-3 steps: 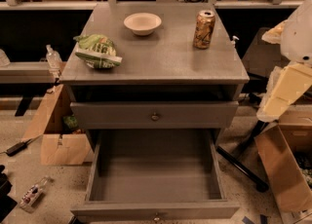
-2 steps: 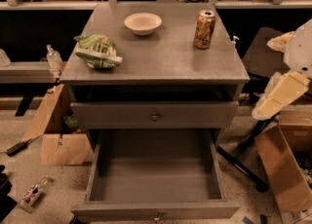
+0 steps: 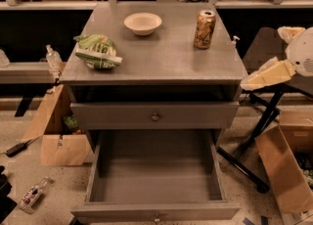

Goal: Place orange can into middle drawer

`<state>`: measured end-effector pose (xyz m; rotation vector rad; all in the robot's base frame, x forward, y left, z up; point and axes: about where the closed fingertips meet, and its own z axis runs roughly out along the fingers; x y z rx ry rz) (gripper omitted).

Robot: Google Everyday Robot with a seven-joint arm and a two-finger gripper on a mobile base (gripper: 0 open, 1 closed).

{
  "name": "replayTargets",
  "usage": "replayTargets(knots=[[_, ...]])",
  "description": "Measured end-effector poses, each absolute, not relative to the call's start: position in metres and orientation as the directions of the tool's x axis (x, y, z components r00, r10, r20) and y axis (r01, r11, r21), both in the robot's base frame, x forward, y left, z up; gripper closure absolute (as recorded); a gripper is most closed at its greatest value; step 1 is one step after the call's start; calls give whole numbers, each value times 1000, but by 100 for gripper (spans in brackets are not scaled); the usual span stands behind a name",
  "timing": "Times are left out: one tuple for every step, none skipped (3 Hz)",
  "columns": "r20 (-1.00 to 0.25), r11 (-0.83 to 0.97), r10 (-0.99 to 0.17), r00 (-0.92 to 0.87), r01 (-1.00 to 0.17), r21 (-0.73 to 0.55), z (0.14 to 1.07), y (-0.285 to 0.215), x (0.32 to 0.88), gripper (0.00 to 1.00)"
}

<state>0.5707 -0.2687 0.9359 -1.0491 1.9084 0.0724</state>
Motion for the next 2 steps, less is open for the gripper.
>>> replayTargets(knots=[[-826,734,-517,-226,-614,-291,934,-275,592,0],[-832,742,-510,-218,-600,-298,937,-276,596,0]])
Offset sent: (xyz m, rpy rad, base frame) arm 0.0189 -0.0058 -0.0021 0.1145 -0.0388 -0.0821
